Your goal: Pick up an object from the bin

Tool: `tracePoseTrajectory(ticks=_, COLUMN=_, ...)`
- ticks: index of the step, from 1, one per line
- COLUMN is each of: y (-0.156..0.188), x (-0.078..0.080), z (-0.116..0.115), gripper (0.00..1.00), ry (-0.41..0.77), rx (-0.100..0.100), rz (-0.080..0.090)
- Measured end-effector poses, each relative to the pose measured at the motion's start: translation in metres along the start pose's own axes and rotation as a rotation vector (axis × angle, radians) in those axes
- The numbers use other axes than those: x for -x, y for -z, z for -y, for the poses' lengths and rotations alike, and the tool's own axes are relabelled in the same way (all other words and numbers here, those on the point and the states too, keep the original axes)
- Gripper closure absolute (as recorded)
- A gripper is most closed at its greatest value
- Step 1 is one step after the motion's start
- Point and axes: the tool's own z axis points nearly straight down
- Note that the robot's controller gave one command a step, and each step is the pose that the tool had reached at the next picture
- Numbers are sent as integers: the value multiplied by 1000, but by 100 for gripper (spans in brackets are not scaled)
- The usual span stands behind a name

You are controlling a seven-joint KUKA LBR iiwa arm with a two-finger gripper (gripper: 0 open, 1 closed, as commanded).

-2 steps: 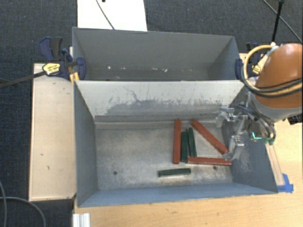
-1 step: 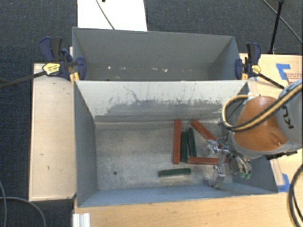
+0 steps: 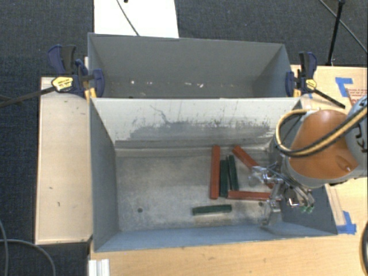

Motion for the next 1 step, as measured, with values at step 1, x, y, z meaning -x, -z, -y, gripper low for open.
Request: tracePoseTrajectory(ticks=1, y=7, x=-2, z=10, gripper=0, ry=-58, rx=0, rz=2)
